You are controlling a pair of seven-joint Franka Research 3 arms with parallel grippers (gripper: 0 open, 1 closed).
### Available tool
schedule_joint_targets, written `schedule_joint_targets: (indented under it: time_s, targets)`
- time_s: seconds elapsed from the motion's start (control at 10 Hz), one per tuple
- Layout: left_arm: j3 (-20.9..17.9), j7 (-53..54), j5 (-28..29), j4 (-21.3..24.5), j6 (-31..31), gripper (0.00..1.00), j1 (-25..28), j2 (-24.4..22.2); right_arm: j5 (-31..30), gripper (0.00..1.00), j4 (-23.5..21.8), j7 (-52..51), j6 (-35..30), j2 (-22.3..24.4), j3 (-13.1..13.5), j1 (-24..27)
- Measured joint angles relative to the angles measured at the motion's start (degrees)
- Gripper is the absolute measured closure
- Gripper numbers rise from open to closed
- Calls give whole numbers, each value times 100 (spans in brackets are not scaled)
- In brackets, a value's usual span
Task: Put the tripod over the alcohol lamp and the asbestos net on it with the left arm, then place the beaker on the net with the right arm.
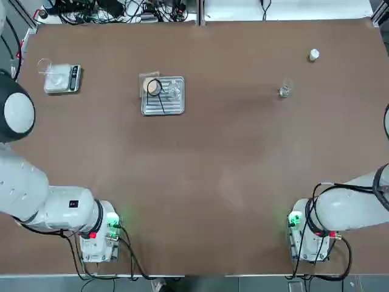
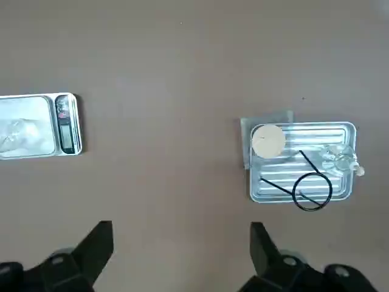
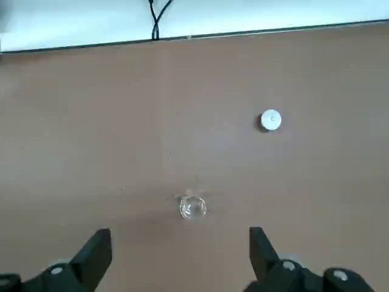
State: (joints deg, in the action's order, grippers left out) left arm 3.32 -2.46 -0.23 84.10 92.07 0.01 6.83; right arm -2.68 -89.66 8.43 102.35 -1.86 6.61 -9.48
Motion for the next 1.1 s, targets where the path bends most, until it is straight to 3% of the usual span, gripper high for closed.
schedule_joint_targets:
  time_s: [0.7,1.1]
  targets:
    - [63,-24,-195,-19,1,0,-111,181,0,0,0,2,-21,0,-10,1]
    - [355,-1125,-210,-10,321,0,-794,514,0,0,4,-3,-121,1,-53,-11]
